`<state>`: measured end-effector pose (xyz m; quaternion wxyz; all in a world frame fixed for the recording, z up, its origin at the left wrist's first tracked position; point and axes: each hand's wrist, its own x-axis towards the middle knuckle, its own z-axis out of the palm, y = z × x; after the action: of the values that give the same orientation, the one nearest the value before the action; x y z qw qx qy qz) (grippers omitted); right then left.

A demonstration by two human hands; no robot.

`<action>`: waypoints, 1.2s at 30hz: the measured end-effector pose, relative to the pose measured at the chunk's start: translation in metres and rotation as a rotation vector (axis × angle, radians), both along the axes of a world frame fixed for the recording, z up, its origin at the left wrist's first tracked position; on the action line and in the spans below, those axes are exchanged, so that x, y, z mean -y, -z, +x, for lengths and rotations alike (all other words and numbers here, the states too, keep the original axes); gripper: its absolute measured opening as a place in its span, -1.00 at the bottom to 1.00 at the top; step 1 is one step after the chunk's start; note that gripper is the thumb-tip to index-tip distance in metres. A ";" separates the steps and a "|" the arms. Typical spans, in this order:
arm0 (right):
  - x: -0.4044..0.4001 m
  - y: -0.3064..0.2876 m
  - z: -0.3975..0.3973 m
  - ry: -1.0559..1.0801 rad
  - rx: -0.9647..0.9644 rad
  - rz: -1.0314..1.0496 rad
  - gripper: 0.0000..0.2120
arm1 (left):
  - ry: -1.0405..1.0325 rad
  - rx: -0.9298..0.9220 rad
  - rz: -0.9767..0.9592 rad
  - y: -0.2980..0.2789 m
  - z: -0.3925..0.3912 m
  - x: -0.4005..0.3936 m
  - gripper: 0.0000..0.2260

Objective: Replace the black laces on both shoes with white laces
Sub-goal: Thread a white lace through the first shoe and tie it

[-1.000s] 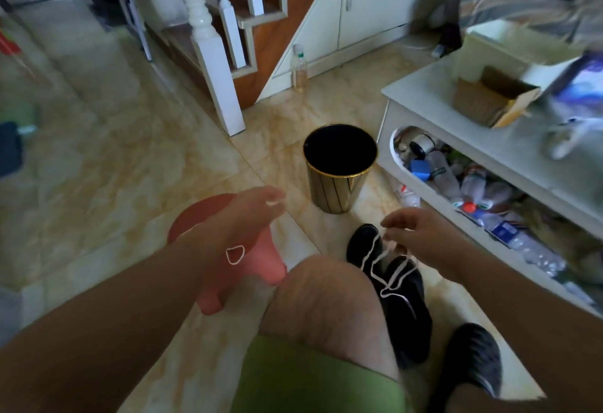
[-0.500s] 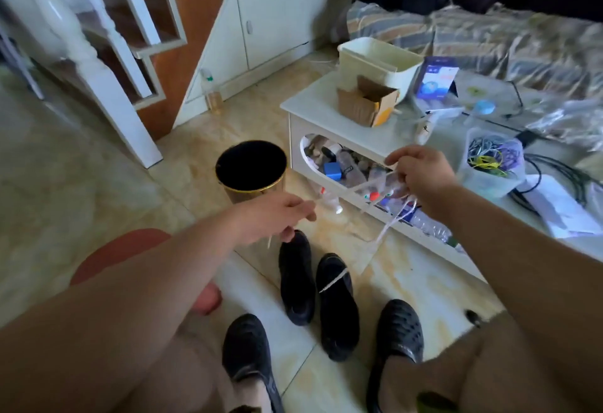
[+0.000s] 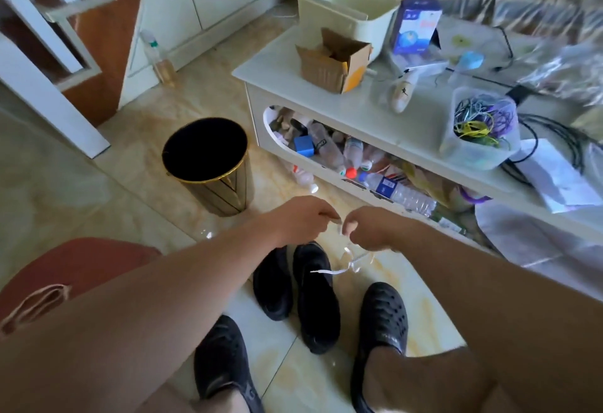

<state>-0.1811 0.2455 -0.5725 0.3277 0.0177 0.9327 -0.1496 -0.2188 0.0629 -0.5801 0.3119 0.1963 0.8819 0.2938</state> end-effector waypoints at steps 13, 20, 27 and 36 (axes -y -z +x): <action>0.023 0.103 -0.007 0.391 0.057 -0.344 -0.74 | -0.142 -0.123 -0.050 0.116 0.004 -0.031 -0.84; 0.011 0.151 -0.009 0.148 0.257 -0.145 -0.60 | -0.310 0.115 -0.166 0.189 0.045 -0.015 -0.44; -0.009 0.180 0.024 0.150 0.105 0.055 -0.78 | -0.280 0.051 -0.343 0.214 0.065 -0.009 -0.24; -0.004 0.164 0.022 0.343 0.104 -0.118 -0.83 | -0.226 0.018 -0.432 0.208 0.069 0.005 -0.81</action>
<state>-0.1591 0.2497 -0.7361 0.3456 0.1650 0.8874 -0.2567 -0.1499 0.0576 -0.7882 0.3197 0.0226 0.9379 0.1331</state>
